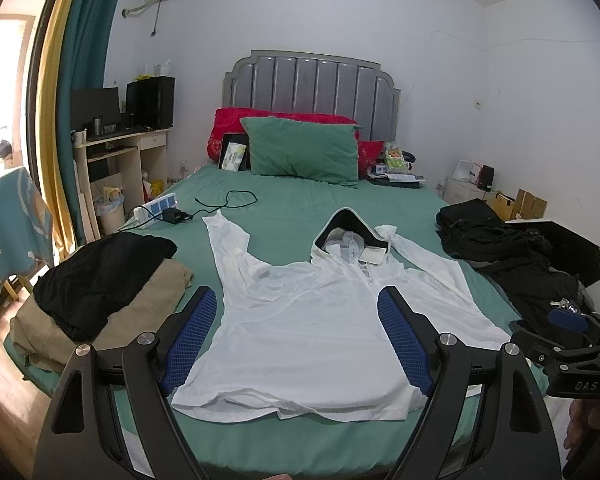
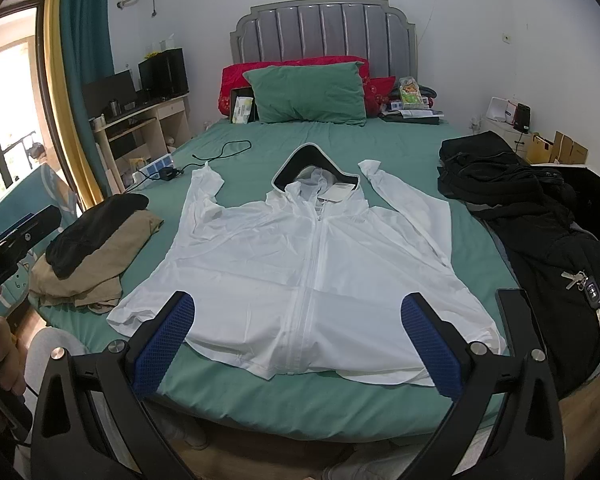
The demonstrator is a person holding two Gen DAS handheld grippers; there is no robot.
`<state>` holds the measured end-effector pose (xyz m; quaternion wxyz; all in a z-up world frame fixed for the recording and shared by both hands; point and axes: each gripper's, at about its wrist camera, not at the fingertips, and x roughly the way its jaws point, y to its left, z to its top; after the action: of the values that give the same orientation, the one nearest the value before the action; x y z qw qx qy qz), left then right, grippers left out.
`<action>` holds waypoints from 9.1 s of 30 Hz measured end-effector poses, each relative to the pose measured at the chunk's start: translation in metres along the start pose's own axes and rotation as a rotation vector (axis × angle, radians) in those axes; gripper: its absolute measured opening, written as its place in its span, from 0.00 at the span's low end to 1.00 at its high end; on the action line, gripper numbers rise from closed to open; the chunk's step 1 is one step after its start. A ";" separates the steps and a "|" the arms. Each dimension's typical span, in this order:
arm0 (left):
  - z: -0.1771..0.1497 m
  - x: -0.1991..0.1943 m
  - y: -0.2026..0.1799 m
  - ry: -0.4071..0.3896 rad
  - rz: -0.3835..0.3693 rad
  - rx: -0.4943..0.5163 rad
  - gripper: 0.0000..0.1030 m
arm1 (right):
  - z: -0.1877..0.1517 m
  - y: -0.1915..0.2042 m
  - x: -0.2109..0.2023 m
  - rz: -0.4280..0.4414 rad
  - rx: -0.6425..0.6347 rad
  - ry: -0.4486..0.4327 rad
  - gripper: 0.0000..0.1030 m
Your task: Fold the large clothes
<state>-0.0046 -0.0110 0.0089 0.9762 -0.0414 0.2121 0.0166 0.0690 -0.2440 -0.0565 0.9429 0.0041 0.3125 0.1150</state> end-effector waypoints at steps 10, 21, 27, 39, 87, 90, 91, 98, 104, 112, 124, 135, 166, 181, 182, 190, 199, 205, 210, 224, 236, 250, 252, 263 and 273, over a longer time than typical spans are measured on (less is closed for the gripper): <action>0.000 0.000 0.000 -0.001 0.000 0.001 0.83 | 0.000 0.000 0.000 0.001 0.001 -0.001 0.99; 0.000 0.000 -0.001 -0.001 0.000 0.000 0.83 | 0.000 -0.001 0.000 0.001 0.003 -0.001 0.99; 0.000 0.000 -0.002 -0.001 -0.001 0.001 0.83 | -0.001 -0.002 0.001 0.003 0.004 -0.002 0.99; 0.004 0.009 -0.011 0.034 -0.004 0.016 0.83 | 0.001 0.000 0.011 0.013 0.000 0.013 0.99; 0.033 0.362 0.062 0.303 0.105 0.084 0.83 | 0.140 -0.148 0.335 -0.117 -0.153 0.185 0.82; 0.029 0.382 0.082 0.310 0.141 0.084 0.83 | 0.147 -0.175 0.382 -0.105 -0.092 0.249 0.75; 0.024 0.386 0.091 0.316 0.145 0.076 0.83 | 0.148 -0.182 0.398 -0.102 -0.079 0.272 0.74; 0.004 0.411 0.125 0.396 0.160 0.027 0.83 | 0.153 -0.191 0.492 -0.108 -0.104 0.373 0.74; -0.002 0.412 0.128 0.410 0.117 0.007 0.83 | 0.169 -0.193 0.505 -0.118 -0.092 0.335 0.02; 0.017 0.394 0.130 0.359 0.087 -0.029 0.83 | 0.210 -0.194 0.405 -0.103 -0.048 0.203 0.02; 0.046 0.357 0.153 0.330 0.084 -0.094 0.83 | 0.255 -0.055 0.277 0.171 -0.024 0.065 0.02; 0.045 0.353 0.178 0.348 0.098 -0.118 0.83 | 0.091 0.086 0.368 0.306 -0.133 0.438 0.14; 0.052 0.357 0.235 0.383 0.066 -0.238 0.83 | 0.053 0.212 0.385 0.394 -0.392 0.344 0.05; 0.056 0.360 0.290 0.375 0.087 -0.312 0.83 | 0.139 0.234 0.453 0.428 -0.279 0.303 0.67; 0.056 0.361 0.292 0.376 0.080 -0.316 0.83 | 0.142 0.242 0.469 0.432 -0.271 0.319 0.67; 0.055 0.363 0.294 0.387 0.085 -0.289 0.83 | 0.123 0.289 0.520 0.386 -0.367 0.408 0.04; 0.051 0.362 0.266 0.404 0.029 -0.280 0.83 | 0.148 0.203 0.407 0.277 -0.359 0.226 0.02; 0.029 0.379 0.212 0.494 -0.058 -0.223 0.83 | 0.102 0.120 0.339 0.141 -0.217 0.301 0.03; -0.007 0.404 0.168 0.623 -0.120 -0.151 0.83 | 0.039 0.067 0.334 0.068 -0.051 0.459 0.22; -0.003 0.415 0.200 0.611 -0.081 -0.228 0.83 | 0.138 0.153 0.412 0.200 -0.344 0.282 0.49; 0.004 0.419 0.206 0.615 -0.138 -0.291 0.83 | 0.134 0.162 0.461 0.222 -0.413 0.329 0.03; -0.013 0.425 0.107 0.656 -0.266 -0.078 0.66 | 0.166 -0.059 0.230 -0.022 -0.084 -0.023 0.03; -0.021 0.429 0.091 0.676 -0.251 -0.021 0.51 | 0.147 -0.087 0.223 -0.026 -0.021 0.002 0.03; -0.034 0.441 0.103 0.669 -0.055 0.057 0.09 | 0.015 -0.210 0.256 -0.089 0.425 0.327 0.14; -0.016 0.433 0.114 0.621 -0.172 -0.122 0.58 | 0.037 -0.209 0.218 -0.162 0.271 0.184 0.53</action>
<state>0.3765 0.1075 -0.1938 0.8585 -0.1205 0.4941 -0.0664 0.3050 -0.3975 -0.1713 0.9074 0.0953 0.4094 -0.0047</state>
